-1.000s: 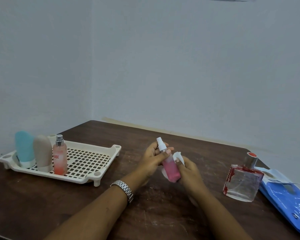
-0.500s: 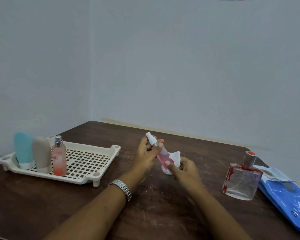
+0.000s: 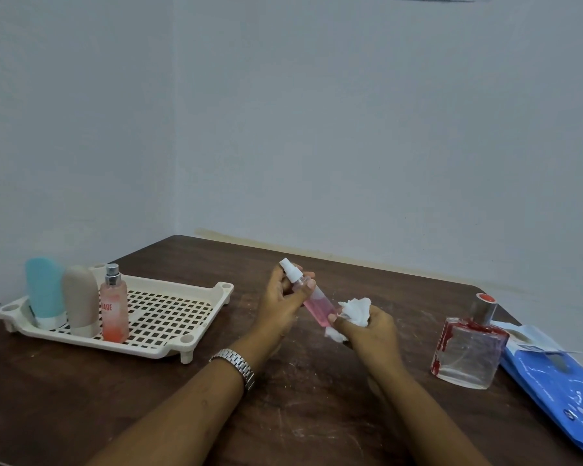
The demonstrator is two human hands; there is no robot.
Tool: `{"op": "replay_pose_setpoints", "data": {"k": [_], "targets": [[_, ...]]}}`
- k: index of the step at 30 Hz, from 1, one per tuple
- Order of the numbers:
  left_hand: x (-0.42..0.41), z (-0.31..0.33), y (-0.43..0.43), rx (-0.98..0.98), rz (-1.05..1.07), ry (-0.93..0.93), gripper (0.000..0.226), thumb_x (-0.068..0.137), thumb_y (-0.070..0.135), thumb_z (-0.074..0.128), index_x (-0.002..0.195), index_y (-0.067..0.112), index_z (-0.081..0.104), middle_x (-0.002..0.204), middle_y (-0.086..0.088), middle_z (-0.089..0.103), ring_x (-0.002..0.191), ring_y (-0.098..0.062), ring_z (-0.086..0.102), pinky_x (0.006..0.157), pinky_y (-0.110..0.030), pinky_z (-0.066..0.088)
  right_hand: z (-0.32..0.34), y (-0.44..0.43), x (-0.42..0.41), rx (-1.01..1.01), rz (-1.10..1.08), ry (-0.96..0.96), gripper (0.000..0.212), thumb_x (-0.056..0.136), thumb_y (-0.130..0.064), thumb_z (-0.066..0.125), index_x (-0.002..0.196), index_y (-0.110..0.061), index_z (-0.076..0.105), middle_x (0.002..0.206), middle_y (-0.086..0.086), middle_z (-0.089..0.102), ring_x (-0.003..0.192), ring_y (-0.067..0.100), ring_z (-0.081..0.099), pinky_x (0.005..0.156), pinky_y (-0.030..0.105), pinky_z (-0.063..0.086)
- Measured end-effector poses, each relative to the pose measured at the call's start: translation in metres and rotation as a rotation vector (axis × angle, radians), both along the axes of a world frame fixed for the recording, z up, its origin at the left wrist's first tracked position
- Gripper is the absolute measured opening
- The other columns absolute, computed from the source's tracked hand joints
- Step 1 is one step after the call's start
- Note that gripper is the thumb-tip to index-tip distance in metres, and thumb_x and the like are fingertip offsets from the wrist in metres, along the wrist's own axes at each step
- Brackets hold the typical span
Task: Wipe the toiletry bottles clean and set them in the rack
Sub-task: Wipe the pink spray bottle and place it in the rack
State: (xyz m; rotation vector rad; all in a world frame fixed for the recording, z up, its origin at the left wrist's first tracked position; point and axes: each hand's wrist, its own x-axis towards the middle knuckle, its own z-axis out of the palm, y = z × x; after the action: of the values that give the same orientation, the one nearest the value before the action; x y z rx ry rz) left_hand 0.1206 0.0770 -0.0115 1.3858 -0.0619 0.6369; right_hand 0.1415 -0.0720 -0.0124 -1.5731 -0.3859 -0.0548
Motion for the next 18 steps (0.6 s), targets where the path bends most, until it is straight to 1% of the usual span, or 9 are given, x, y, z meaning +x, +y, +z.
{"op": "replay_pose_setpoints", "data": {"k": [2,5,8,10,12,13,15,16,18], "targets": [[-0.001,0.0,0.0,0.004,0.011,0.005,0.025,0.091,0.01,0.06,0.113,0.016,0.051,0.113,-0.003,0.068,0.107,-0.014,0.063,0.097,-0.04,0.051,0.0,0.0,0.0,0.002,-0.024,-0.01,0.016,0.077,-0.01,0.073,0.087,-0.019,0.064,0.082,0.007,0.07,0.077,0.023,0.068,0.066,0.036,0.057],[-0.002,0.0,-0.001,0.092,0.015,0.017,0.021,0.09,0.011,0.062,0.107,0.021,0.056,0.11,0.001,0.069,0.104,-0.011,0.063,0.092,-0.033,0.052,0.002,-0.003,0.003,0.038,-0.094,-0.009,0.018,0.08,-0.014,0.071,0.095,-0.01,0.062,0.083,0.007,0.067,0.075,0.019,0.065,0.056,0.025,0.049],[-0.003,-0.003,-0.004,0.186,-0.02,0.044,0.024,0.087,0.016,0.067,0.107,0.025,0.058,0.106,0.004,0.071,0.101,-0.011,0.064,0.087,-0.03,0.051,0.005,-0.005,0.002,0.035,-0.081,-0.064,0.021,0.083,-0.023,0.067,0.1,-0.013,0.062,0.088,0.005,0.068,0.08,0.018,0.066,0.059,0.023,0.049],[-0.003,-0.004,-0.007,0.224,-0.062,0.046,0.026,0.084,0.02,0.071,0.108,0.024,0.061,0.101,0.005,0.072,0.098,-0.009,0.065,0.086,-0.03,0.051,0.005,-0.002,-0.003,-0.041,0.015,-0.114,0.024,0.088,-0.032,0.058,0.107,-0.018,0.061,0.093,0.001,0.067,0.083,0.014,0.065,0.06,0.02,0.051],[-0.005,-0.004,-0.008,0.242,-0.075,0.034,0.028,0.082,0.023,0.073,0.108,0.023,0.062,0.097,0.006,0.071,0.091,-0.003,0.064,0.079,-0.026,0.05,0.005,0.003,-0.01,-0.086,0.12,-0.137,0.026,0.095,-0.034,0.044,0.112,-0.021,0.058,0.095,0.0,0.065,0.081,0.01,0.063,0.055,0.016,0.05],[-0.006,-0.002,-0.008,0.239,-0.069,0.029,0.027,0.081,0.022,0.073,0.107,0.022,0.063,0.095,0.008,0.071,0.087,-0.001,0.063,0.076,-0.024,0.049,0.005,0.005,-0.013,-0.1,0.158,-0.15,0.028,0.096,-0.035,0.04,0.114,-0.023,0.057,0.095,0.0,0.065,0.081,0.01,0.064,0.055,0.015,0.05],[-0.007,0.001,-0.006,0.21,-0.06,0.023,0.027,0.082,0.018,0.073,0.106,0.019,0.062,0.092,0.009,0.07,0.082,0.002,0.062,0.069,-0.02,0.05,0.003,0.007,-0.014,-0.177,0.178,-0.228,0.03,0.095,-0.039,0.036,0.114,-0.026,0.057,0.093,-0.002,0.065,0.079,0.01,0.064,0.06,0.019,0.052],[-0.007,0.003,-0.005,0.195,-0.058,0.02,0.027,0.082,0.017,0.072,0.106,0.018,0.062,0.092,0.008,0.07,0.08,0.002,0.063,0.066,-0.018,0.049,0.003,0.007,-0.014,-0.229,0.171,-0.286,0.027,0.095,-0.037,0.038,0.111,-0.027,0.057,0.09,-0.003,0.065,0.076,0.008,0.064,0.061,0.018,0.051],[-0.008,0.004,-0.005,0.168,-0.055,0.018,0.027,0.081,0.017,0.072,0.106,0.017,0.061,0.095,0.006,0.071,0.079,0.002,0.064,0.062,-0.017,0.049,0.002,0.007,-0.014,-0.308,0.141,-0.385,0.016,0.098,-0.026,0.041,0.103,-0.027,0.056,0.084,-0.006,0.064,0.07,0.005,0.062,0.058,0.016,0.049]]}}
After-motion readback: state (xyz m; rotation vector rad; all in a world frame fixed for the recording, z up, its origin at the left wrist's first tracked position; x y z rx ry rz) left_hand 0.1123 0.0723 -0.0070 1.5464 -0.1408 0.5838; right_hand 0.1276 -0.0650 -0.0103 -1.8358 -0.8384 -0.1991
